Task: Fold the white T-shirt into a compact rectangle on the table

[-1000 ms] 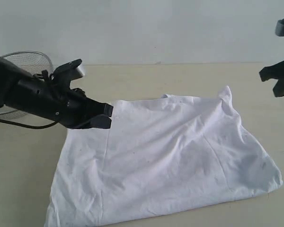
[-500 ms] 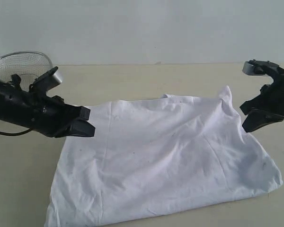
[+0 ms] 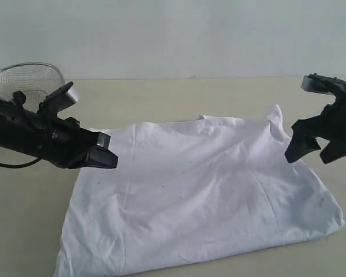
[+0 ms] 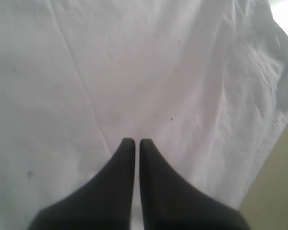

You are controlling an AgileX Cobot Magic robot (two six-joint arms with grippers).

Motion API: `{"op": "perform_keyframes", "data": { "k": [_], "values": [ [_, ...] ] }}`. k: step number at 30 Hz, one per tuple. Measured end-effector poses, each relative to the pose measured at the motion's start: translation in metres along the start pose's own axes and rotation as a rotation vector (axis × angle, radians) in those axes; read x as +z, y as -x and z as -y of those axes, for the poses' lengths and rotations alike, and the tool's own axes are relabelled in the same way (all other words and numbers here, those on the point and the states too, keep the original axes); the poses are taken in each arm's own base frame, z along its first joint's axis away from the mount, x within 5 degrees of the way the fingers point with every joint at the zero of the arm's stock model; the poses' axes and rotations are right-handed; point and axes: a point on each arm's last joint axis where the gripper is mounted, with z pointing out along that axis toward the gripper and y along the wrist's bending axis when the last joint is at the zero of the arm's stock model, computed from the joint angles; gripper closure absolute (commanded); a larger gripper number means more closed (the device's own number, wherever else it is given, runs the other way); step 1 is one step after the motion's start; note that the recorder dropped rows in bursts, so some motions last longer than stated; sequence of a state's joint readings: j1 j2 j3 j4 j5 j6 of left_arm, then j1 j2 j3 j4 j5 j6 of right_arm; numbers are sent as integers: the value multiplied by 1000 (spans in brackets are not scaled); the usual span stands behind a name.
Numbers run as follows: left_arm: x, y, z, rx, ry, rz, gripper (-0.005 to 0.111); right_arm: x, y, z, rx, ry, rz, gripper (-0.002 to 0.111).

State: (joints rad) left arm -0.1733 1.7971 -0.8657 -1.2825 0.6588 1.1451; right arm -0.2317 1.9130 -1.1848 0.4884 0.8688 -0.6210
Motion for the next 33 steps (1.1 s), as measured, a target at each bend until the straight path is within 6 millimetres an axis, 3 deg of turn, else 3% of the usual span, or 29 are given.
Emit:
{"op": "perform_keyframes", "data": {
  "k": [9,19,33],
  "values": [
    [0,0,0,0,-2,-1,102,-1,-5,10,48,-112,-56,27],
    [1,-1,-1,-5,-4,-6,102,2,-1,2,121,-9,-11,27],
    [30,-15,-21,-95,-7,-73,102,24,-1,2,140,95,-41,27]
  ]
}}
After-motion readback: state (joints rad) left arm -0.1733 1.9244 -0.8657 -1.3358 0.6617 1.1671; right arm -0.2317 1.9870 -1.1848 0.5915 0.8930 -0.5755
